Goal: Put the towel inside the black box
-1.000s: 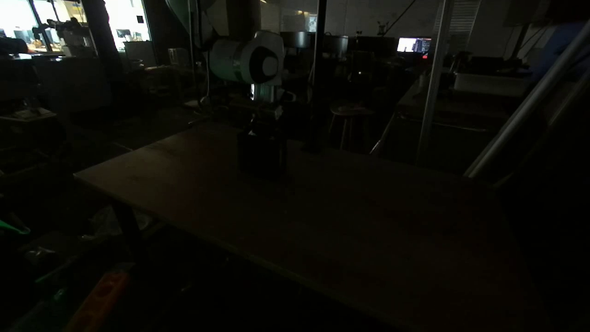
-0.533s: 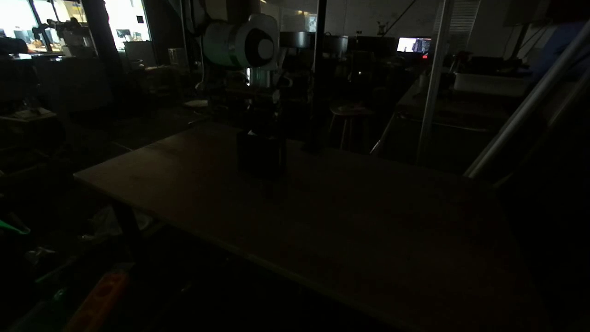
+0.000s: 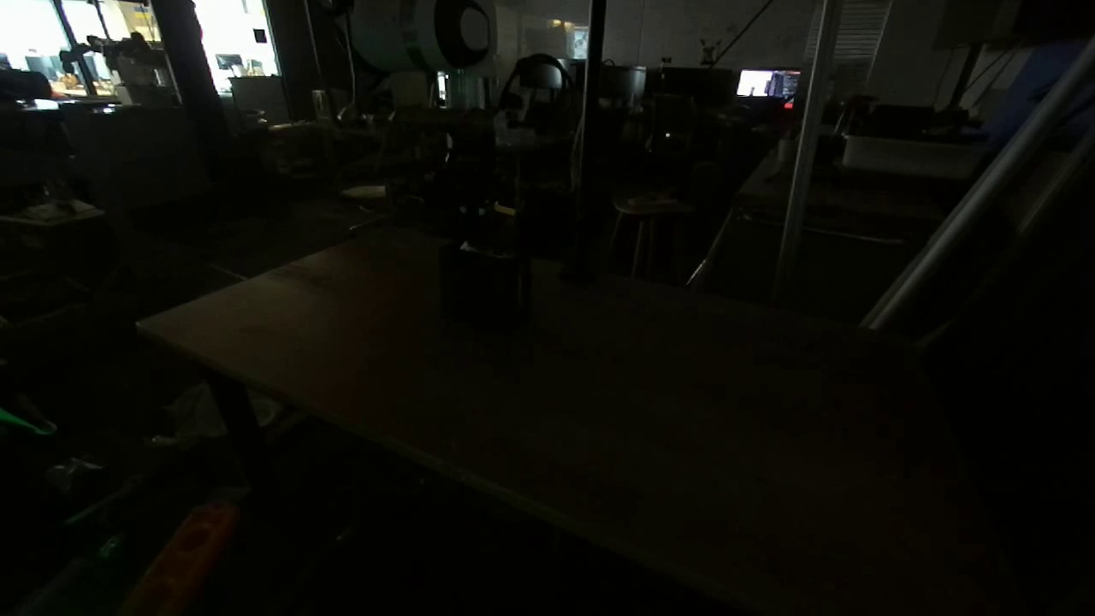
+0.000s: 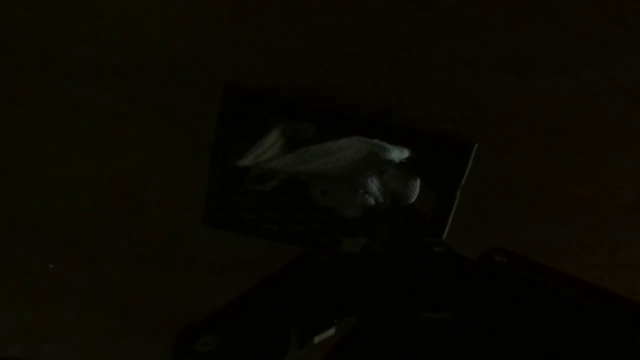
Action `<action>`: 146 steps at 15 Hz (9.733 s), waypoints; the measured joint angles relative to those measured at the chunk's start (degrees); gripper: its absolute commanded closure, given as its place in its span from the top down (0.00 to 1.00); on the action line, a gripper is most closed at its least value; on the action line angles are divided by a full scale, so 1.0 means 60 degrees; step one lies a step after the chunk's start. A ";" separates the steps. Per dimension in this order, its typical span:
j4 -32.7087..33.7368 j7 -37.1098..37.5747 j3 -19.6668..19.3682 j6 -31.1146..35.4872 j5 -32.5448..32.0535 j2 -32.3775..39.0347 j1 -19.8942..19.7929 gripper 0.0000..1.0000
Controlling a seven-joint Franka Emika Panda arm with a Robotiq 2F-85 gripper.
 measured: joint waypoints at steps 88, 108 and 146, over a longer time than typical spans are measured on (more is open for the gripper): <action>-0.1505 0.0177 -0.0050 0.2950 0.0516 0.0880 -0.0411 0.12; -0.1846 -0.0335 0.0200 0.3002 0.0754 0.0715 -0.0355 0.12; -0.7680 0.4764 0.0572 0.1655 -0.1265 -0.7286 -0.0239 0.53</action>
